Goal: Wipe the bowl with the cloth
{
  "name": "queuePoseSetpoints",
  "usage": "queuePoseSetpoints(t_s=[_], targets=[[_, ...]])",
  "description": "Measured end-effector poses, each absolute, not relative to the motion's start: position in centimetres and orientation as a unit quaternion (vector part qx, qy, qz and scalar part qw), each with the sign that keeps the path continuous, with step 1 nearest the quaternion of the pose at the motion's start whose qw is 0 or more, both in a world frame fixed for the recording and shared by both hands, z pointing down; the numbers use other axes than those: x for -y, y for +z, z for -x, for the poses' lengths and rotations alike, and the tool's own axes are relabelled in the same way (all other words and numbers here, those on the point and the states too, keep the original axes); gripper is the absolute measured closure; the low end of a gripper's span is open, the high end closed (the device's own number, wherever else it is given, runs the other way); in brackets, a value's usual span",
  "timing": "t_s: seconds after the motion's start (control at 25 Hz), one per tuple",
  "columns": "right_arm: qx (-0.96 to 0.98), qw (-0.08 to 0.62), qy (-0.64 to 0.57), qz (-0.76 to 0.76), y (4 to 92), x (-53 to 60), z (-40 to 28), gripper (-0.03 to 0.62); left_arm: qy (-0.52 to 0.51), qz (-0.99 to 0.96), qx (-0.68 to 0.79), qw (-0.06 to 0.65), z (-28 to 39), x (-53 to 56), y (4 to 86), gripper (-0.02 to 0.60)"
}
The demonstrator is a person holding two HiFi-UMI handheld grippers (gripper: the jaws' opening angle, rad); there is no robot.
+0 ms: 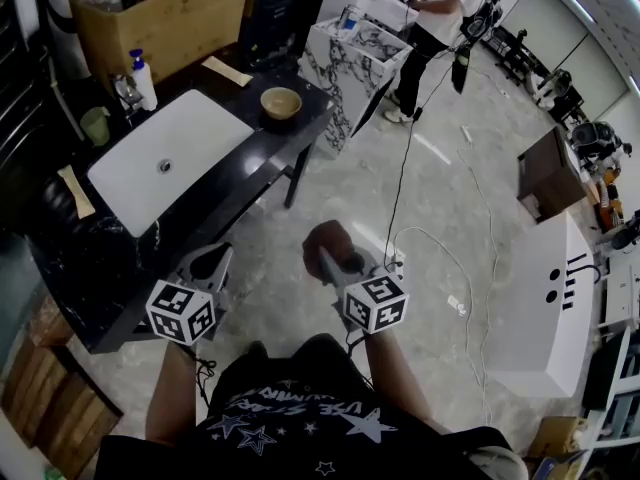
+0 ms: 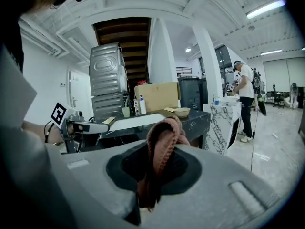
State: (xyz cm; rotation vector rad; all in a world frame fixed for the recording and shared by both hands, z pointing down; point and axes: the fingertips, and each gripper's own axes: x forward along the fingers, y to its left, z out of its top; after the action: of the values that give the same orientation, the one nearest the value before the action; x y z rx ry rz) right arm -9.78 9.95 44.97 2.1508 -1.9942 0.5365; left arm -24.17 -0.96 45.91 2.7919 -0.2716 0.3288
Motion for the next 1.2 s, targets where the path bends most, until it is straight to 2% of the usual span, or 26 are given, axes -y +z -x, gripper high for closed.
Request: queuePoseSetpoints(t_s=[0.32,0.88,1.2], targets=[[0.659,0.061,0.177,-0.729,45.5,-6.9,3.0,0.54,0.13,-0.975,0.1,0.151,19.3,3.7,46.6,0.572],[0.734,0.044,0.168,-0.657,44.9,4.6,-15.0,0.54,0.151,-0.944,0.234,0.174,6.3,10.6,46.0,0.572],[0.791,0.033,0.157,-0.591,43.9,9.9,-20.3,0.54,0.163,-0.918,0.319,0.171,0.6,14.0,45.9,0.572]])
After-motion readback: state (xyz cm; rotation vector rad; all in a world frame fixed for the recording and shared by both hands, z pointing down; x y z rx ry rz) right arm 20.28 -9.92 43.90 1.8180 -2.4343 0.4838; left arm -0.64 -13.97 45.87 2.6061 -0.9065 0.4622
